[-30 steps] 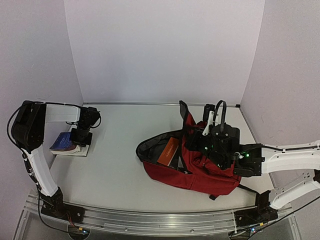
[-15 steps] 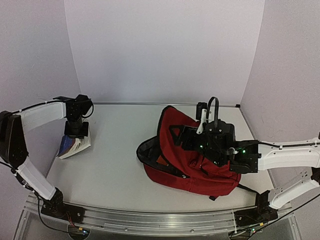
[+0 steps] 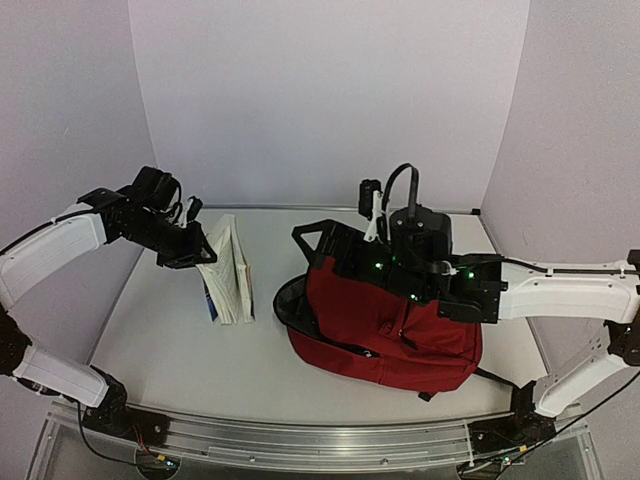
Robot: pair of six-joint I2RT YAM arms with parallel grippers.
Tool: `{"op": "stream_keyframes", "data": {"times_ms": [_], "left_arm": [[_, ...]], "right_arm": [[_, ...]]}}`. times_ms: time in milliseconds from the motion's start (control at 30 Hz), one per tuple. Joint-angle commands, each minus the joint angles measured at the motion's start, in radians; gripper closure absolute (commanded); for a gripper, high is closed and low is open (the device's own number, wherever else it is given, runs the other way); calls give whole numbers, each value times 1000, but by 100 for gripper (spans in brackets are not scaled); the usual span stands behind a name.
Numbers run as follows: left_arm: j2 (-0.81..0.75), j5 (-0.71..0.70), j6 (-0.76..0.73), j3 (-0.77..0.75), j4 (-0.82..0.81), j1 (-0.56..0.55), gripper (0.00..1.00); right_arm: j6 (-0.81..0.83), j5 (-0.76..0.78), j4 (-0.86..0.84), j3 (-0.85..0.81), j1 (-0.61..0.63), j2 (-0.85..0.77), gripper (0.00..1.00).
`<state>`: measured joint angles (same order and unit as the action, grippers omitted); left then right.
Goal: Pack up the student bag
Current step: Pick up the book from the center of the board, then adjust the book.
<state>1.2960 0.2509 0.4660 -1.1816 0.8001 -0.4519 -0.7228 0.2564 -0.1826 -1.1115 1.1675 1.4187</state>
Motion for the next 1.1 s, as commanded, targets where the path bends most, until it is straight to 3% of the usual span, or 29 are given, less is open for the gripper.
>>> {"op": "stream_keyframes", "data": {"times_ms": [0,433,833,1067], "left_arm": [[-34,153,74,-21,-273,-68,100],[111,154,128,-61,-380,-296,100],[161,277,175,-9,-524,-362,99],[170,379,196,35,-621,-365,83]], "right_arm": [[-125,-85,5,-83,3,99,2],[-289,-181,3,-154,-57,262,2],[-346,-164,-5,-130,-102,309,7],[-363,-165,-5,-100,-112,306,11]]}}
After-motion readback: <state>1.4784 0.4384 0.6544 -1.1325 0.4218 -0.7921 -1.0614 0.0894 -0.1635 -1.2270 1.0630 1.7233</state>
